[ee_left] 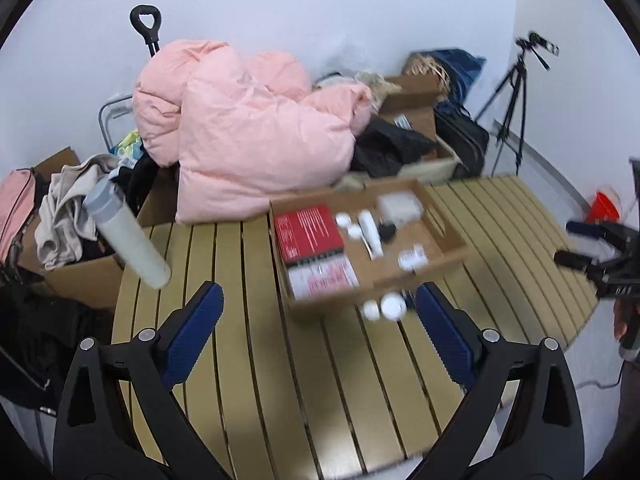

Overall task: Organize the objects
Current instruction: 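Withdraw both grippers from the tray, then reach the left gripper to a white lid while the right gripper reaches the black cable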

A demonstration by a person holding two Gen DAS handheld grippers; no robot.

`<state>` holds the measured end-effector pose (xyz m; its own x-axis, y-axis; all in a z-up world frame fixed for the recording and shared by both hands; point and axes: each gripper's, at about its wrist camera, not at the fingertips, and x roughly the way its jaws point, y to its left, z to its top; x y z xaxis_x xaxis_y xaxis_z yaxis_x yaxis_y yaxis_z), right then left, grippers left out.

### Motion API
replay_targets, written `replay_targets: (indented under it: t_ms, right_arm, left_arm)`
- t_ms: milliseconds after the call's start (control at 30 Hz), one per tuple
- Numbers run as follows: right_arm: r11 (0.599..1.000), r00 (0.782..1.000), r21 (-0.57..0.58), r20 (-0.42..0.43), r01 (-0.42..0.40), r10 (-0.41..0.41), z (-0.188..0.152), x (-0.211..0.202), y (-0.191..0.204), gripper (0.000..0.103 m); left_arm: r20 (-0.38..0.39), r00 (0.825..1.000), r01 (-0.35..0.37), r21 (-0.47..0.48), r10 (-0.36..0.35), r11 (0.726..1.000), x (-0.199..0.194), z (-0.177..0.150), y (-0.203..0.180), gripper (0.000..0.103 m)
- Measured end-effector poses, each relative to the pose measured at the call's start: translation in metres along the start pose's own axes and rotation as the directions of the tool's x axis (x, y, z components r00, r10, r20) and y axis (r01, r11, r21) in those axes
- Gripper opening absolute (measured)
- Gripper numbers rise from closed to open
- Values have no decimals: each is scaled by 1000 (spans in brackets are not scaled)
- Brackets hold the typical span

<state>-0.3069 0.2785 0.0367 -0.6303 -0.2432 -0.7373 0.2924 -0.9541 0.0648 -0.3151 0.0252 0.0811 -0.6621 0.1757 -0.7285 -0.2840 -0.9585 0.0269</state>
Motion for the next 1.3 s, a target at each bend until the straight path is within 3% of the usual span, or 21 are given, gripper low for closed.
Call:
replay_targets:
  t_ms: [67,233,333,467,567,667,1000,1067,1200,1300]
  right_arm:
    - [1000,999,-2,47,17,-17,-18,-19,9,88]
    - [996,988,-67,146,63,-52,-90,-70,47,88]
    - [998,986,-60,168,17,-7,-139,-97,66,88]
    - [999,985,-33,166,-33,38,-198,-116,89,88]
    - [994,986,-39,129,-97,101,-239,-119,111,88]
    - [991,986,-54,106,-121,126,-255,-117,123,88]
    - [996,990,1,106,-91,91,-252,-103,112,88]
    - [996,992,23,97,-86,83,-250,-95,105,88]
    - [998,995,26,82,-57,55,-235,-64,91,88]
    - [997,996,31,59,-71,69,-215,-30,78,88]
  left_arm:
    - [-12,1000,-15,4,15,1000,-12,-22,-8,96]
    - [79,996,-25,-40,28,999,-70,-101,-33,96]
    - [107,992,-67,-49,72,997,-102,-149,-49,96]
    - [146,986,-64,-97,78,993,-132,-204,-62,102]
    - [78,996,-30,-73,36,997,-129,-230,-77,102]
    - [60,998,-26,-16,27,1000,-127,-232,-91,102]
    - [45,999,12,-64,-9,998,-106,-236,-83,102]
    - [50,999,21,-54,-19,998,-92,-231,-83,102]
    - [128,990,-56,-5,56,998,-40,-214,-85,102]
    - [119,991,-69,18,66,997,9,-194,-87,99]
